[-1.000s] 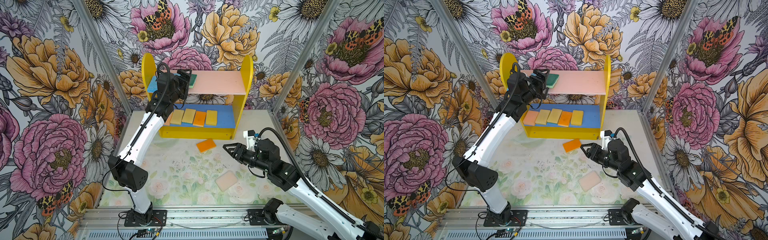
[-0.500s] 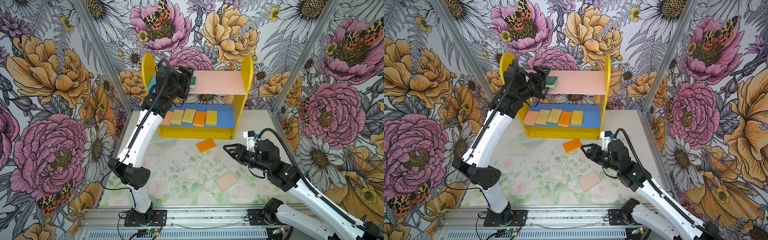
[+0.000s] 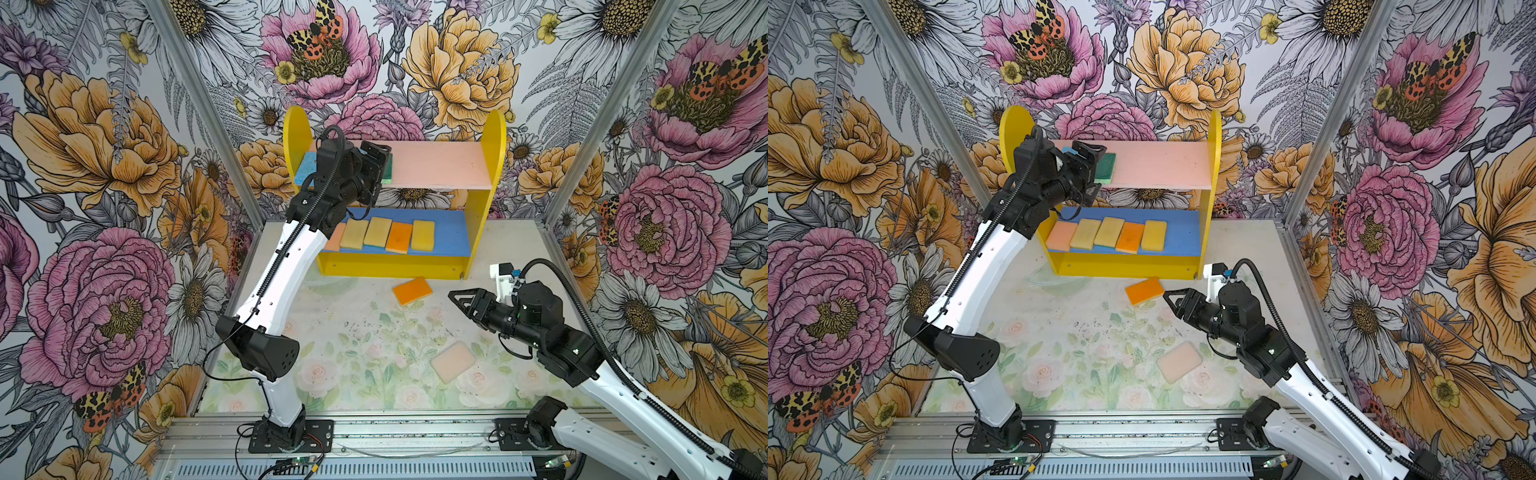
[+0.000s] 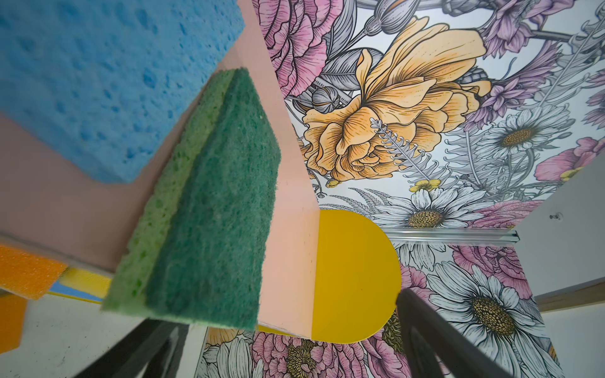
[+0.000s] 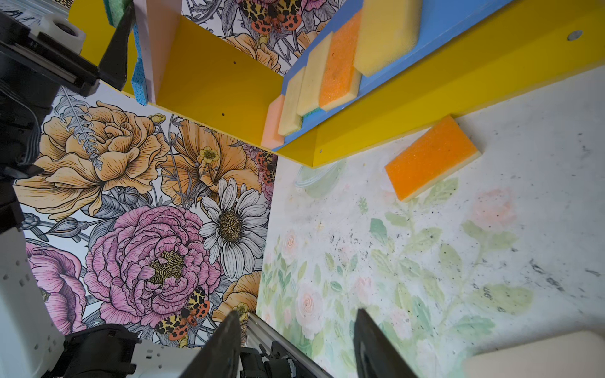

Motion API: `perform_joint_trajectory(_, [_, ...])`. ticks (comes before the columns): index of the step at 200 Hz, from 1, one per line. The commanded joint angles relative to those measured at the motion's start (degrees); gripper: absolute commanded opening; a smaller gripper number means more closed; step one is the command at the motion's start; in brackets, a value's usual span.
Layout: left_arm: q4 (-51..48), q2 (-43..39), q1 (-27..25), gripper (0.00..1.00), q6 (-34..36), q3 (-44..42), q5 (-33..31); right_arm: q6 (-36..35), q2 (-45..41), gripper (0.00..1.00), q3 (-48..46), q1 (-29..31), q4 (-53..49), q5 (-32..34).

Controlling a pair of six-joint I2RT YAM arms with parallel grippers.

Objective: Place and organize the cleaning sponges onto the shelf
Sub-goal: 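Set the green sponge beside the blue sponges and open the left gripper, then retract the left gripper while the right gripper moves to the orange sponge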

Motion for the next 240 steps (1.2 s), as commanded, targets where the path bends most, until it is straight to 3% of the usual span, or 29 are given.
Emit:
perform_joint_trajectory(1, [-2.7, -0.3, 0.3, 0.99, 1.1, -2.0, 1.5, 0.1, -0.6, 0.56, -0.4, -0.3, 0.5, 1.1])
perform_joint_trajectory(93, [-1.2, -4.3, 1.4, 0.99, 2.5, -6.9, 2.9, -0.2, 0.2, 0.57, -0.4, -0.4, 0.6, 0.9])
perform_joint_trajectory(139, [0.4, -9.2, 2.0, 0.99, 12.4, -5.7, 8.6, -1.3, -0.9, 0.57, -2.0, -0.5, 0.4, 0.1])
perform_joint_trajectory(168, [0.4, -22.7, 3.4, 0.99, 19.8, -17.9, 8.5, -4.4, 4.0, 0.57, -1.0, -0.5, -1.4, -4.2])
perform_joint_trajectory(209, [-1.4, -45.1, 12.4, 0.99, 27.1, -41.9, 11.3, -9.0, 14.3, 0.57, 1.1, -0.5, -4.1, -8.4])
perform_joint_trajectory(240, [-5.9, -54.2, 10.4, 0.99, 31.9, -55.2, 9.2, -10.1, 21.7, 0.57, 2.6, -0.6, -4.0, -5.7])
